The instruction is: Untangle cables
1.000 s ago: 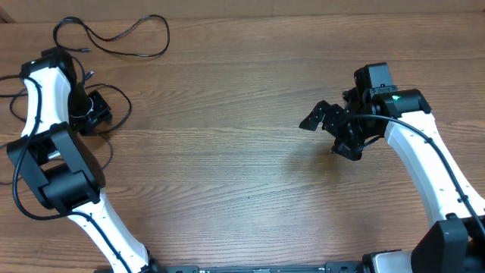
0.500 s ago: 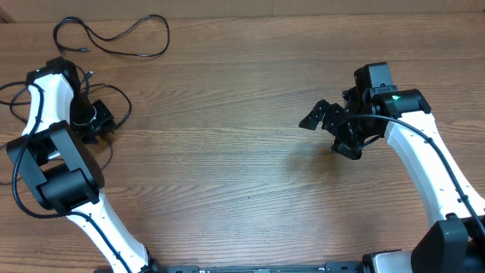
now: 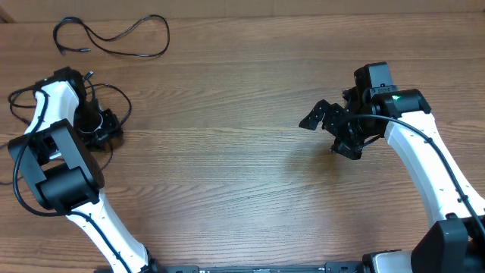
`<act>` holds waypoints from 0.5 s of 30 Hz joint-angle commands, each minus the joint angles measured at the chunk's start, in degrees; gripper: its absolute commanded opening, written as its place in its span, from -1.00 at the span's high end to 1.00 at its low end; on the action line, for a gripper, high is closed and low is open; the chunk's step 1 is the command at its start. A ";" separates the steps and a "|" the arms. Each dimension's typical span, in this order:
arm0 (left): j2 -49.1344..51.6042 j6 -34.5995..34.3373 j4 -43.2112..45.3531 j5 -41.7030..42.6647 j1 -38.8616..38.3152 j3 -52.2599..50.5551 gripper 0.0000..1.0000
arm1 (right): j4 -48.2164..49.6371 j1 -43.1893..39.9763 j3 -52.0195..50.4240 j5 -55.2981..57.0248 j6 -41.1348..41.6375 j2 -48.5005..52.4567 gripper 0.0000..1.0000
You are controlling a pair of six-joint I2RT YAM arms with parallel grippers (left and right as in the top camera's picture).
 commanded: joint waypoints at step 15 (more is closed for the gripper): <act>-0.28 -7.96 -6.54 0.13 -0.26 -3.34 0.92 | 1.99 0.28 1.20 -1.42 0.11 -0.04 -1.00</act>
